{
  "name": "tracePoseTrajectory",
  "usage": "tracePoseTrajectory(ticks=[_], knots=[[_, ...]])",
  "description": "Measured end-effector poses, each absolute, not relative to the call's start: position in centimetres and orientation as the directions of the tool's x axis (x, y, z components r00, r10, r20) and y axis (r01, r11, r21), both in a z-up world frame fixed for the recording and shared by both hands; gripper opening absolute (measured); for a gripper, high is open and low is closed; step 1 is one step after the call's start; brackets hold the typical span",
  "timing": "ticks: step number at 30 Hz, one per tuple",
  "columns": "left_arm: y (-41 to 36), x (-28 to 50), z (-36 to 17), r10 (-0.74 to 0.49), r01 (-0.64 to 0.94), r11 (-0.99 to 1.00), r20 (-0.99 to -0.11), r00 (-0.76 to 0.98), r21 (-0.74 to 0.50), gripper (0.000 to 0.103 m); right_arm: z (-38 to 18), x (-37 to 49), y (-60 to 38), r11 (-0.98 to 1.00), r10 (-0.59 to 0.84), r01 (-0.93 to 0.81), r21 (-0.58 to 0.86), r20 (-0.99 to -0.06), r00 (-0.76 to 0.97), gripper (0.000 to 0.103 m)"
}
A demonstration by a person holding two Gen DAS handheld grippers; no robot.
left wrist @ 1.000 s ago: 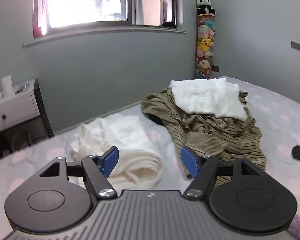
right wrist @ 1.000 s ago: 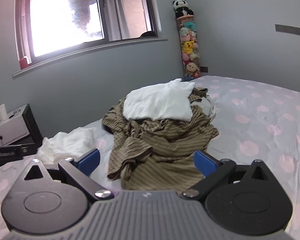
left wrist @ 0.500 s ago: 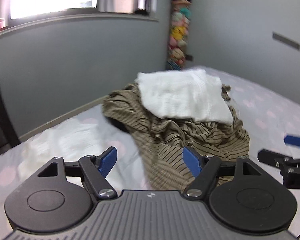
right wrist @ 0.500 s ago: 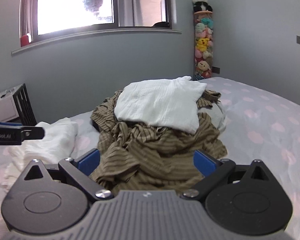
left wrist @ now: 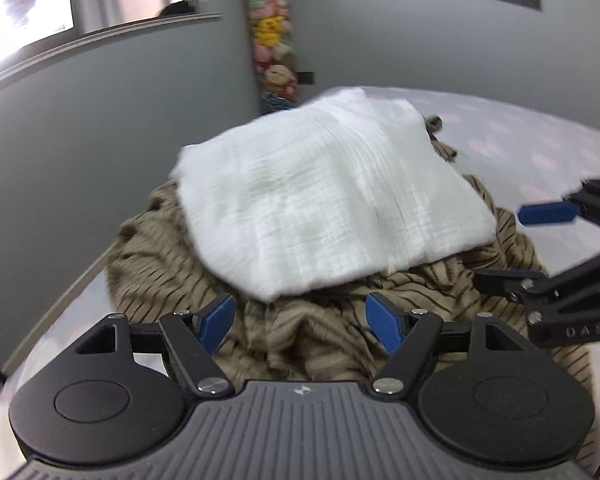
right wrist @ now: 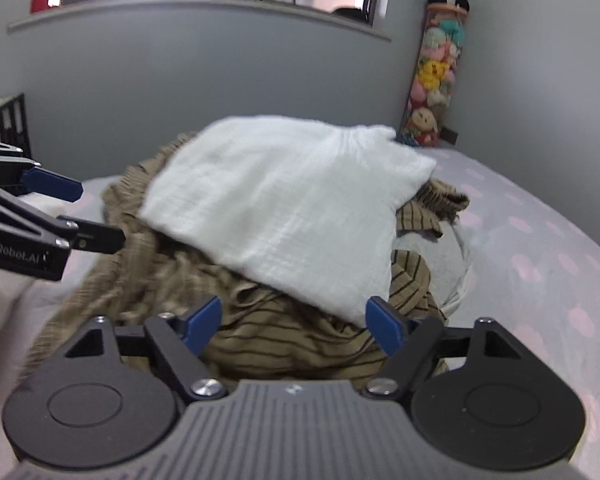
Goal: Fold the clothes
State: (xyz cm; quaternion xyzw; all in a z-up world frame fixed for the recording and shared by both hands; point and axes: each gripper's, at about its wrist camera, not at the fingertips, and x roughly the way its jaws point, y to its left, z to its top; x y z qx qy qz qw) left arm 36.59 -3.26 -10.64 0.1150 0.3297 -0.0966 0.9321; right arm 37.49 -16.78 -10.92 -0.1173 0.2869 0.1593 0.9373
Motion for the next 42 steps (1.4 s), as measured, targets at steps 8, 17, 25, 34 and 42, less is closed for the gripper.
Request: tracePoseTrajectory(ticks=[8, 17, 25, 34, 42], knots=[[-4.3, 40.4, -12.5, -0.111, 0.314, 0.922, -0.623, 0.775, 0.227, 0.056, -12.7, 42.2, -15.8, 0.919, 0.233, -0.373, -0.129, -0.585, 0.777, 0.063], [-5.8, 41.1, -8.2, -0.198, 0.383, 0.903, -0.604, 0.772, 0.193, 0.009, -9.7, 42.2, -14.7, 0.919, 0.285, -0.387, -0.072, -0.558, 0.78, 0.014], [-6.4, 38.0, -2.7, -0.258, 0.411, 0.899, -0.573, 0.778, 0.154, 0.005, -4.9, 38.2, -15.1, 0.915, 0.316, -0.398, -0.062, -0.504, 0.804, 0.008], [-9.3, 30.8, 3.7, -0.372, 0.503, 0.859, -0.552, 0.747, 0.101, 0.005, 0.7, 29.2, -17.5, 0.912, 0.354, -0.41, -0.031, -0.447, 0.821, 0.008], [-16.4, 23.3, 7.1, -0.546, 0.673, 0.739, -0.552, 0.631, 0.039, 0.005, 4.9, 18.1, -24.7, 0.952, 0.283, -0.305, 0.001, -0.381, 0.88, 0.006]])
